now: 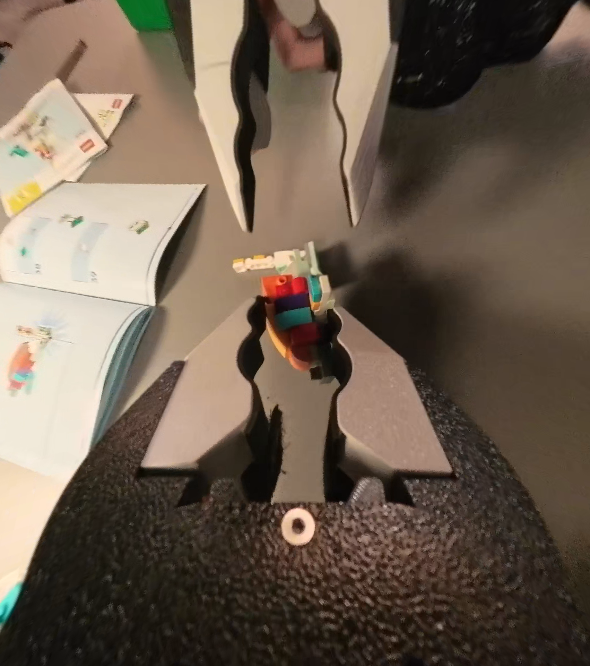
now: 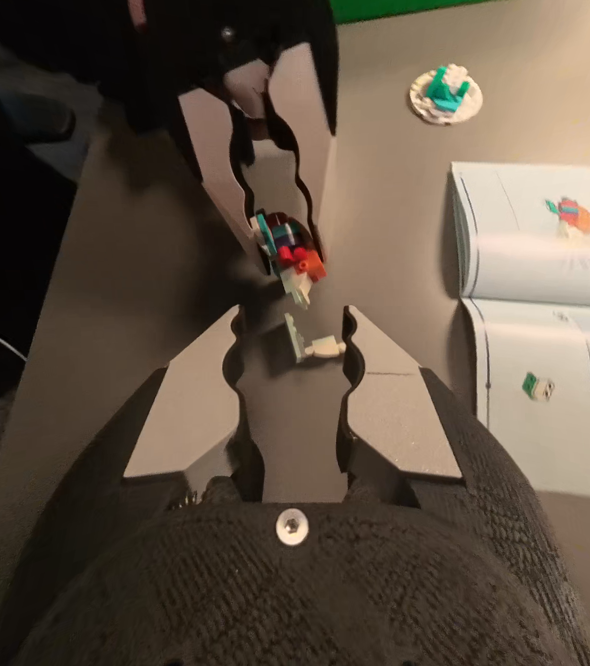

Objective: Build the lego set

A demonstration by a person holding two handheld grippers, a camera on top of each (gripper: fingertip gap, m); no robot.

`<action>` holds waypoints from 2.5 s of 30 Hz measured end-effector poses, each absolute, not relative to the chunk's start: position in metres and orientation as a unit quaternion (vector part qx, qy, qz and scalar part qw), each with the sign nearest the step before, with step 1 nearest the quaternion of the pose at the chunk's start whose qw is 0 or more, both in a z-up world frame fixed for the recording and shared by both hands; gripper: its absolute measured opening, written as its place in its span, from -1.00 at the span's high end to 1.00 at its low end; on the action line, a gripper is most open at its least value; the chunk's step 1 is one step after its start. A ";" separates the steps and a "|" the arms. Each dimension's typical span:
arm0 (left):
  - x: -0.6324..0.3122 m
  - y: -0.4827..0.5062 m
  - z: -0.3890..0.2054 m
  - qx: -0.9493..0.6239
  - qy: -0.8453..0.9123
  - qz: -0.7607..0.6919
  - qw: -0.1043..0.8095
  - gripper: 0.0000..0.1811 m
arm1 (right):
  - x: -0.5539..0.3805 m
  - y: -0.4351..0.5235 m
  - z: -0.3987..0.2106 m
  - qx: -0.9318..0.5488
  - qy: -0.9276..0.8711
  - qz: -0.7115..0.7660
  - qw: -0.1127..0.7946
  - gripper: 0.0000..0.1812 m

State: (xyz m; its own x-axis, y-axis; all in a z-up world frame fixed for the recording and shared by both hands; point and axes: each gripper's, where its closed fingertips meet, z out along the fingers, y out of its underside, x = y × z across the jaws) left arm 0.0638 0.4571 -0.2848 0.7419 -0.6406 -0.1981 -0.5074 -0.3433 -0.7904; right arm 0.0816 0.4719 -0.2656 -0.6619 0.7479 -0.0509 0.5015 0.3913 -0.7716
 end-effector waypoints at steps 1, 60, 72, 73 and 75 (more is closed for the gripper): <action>0.065 0.457 -0.283 -0.817 0.346 -0.085 0.453 0.66 | 0.080 0.468 -0.264 -0.370 -0.821 0.407 0.151 0.47; 0.066 0.459 -0.291 -0.880 0.333 -0.129 0.313 0.65 | 0.080 0.477 -0.300 -0.197 -0.886 0.330 0.260 0.67; 0.067 0.459 -0.293 -0.883 0.354 -0.113 0.286 0.65 | 0.077 0.475 -0.303 -0.229 -0.874 0.352 0.245 0.68; 0.067 0.459 -0.293 -0.883 0.359 -0.110 0.283 0.65 | 0.077 0.474 -0.304 -0.232 -0.873 0.353 0.244 0.68; 0.066 0.458 -0.294 -0.883 0.365 -0.108 0.274 0.65 | 0.076 0.473 -0.306 -0.236 -0.871 0.356 0.243 0.68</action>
State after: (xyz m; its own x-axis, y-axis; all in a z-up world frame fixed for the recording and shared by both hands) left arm 0.0662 0.4583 -0.2937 0.7111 -0.7030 -0.0098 -0.5850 -0.5839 -0.5629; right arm 0.0763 0.4731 -0.3056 -0.7703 0.5846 0.2548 0.2389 0.6350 -0.7346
